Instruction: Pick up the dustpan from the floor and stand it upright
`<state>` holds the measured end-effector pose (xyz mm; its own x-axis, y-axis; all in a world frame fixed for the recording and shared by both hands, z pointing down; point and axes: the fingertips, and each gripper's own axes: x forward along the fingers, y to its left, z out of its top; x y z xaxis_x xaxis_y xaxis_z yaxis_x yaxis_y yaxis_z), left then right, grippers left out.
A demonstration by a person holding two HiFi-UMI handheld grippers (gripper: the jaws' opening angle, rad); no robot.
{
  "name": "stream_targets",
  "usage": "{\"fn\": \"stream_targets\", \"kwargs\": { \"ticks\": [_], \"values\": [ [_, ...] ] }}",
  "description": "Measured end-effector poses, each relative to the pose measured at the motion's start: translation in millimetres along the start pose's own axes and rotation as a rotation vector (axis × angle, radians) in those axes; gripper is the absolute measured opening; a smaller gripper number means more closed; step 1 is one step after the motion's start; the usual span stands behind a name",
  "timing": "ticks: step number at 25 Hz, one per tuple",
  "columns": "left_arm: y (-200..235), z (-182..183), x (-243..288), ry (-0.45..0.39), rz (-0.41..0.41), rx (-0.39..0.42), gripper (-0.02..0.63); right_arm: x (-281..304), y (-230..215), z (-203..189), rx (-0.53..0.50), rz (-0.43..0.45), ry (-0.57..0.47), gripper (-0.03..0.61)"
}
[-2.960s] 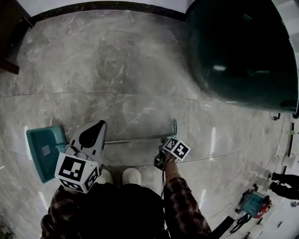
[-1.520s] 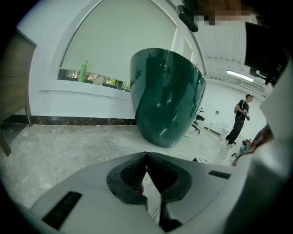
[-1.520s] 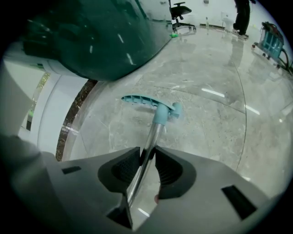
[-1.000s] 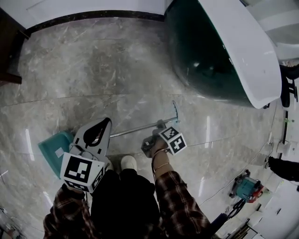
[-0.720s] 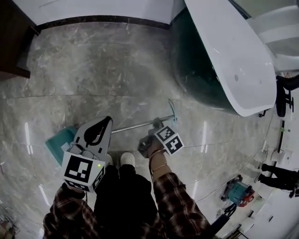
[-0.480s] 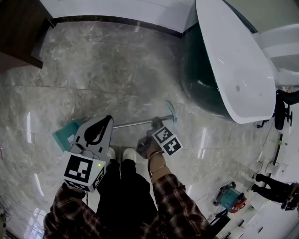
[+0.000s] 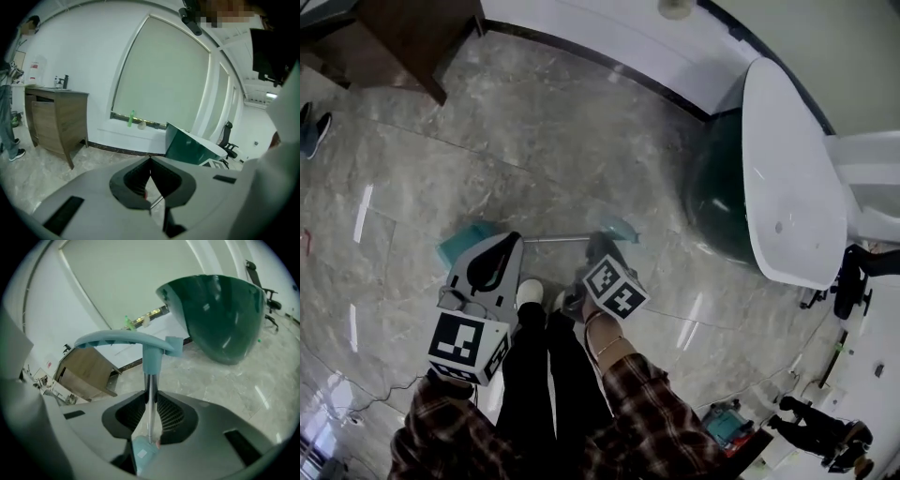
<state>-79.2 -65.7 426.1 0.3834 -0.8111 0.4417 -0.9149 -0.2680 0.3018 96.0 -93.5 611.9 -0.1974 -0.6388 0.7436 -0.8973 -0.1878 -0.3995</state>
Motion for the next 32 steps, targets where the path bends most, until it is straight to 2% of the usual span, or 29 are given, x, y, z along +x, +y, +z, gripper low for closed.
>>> {"fn": "stream_targets", "kwargs": {
  "ticks": [7, 13, 17, 23, 27, 32],
  "values": [
    [65, 27, -93, -0.099, 0.224, -0.105, 0.011, -21, 118, -26, -0.295, 0.152, 0.061, 0.084],
    [118, 14, -183, -0.143, 0.424, -0.174, 0.011, -48, 199, -71, -0.568, 0.267, 0.091, 0.084],
    [131, 3, -228, -0.165, 0.492, -0.228, 0.011, -69, 237, -110, -0.716, 0.32, 0.118, 0.084],
    [135, -6, -276, -0.203, 0.552, -0.278, 0.011, -96, 252, -154, -0.802, 0.327, 0.161, 0.086],
    [136, -4, -295, -0.222, 0.57, -0.289, 0.011, -99, 252, -159, -0.821, 0.306, 0.158, 0.086],
    [130, 2, -299, -0.22, 0.567, -0.284, 0.011, -104, 250, -156, -0.844, 0.338, 0.172, 0.089]
  ]
}}
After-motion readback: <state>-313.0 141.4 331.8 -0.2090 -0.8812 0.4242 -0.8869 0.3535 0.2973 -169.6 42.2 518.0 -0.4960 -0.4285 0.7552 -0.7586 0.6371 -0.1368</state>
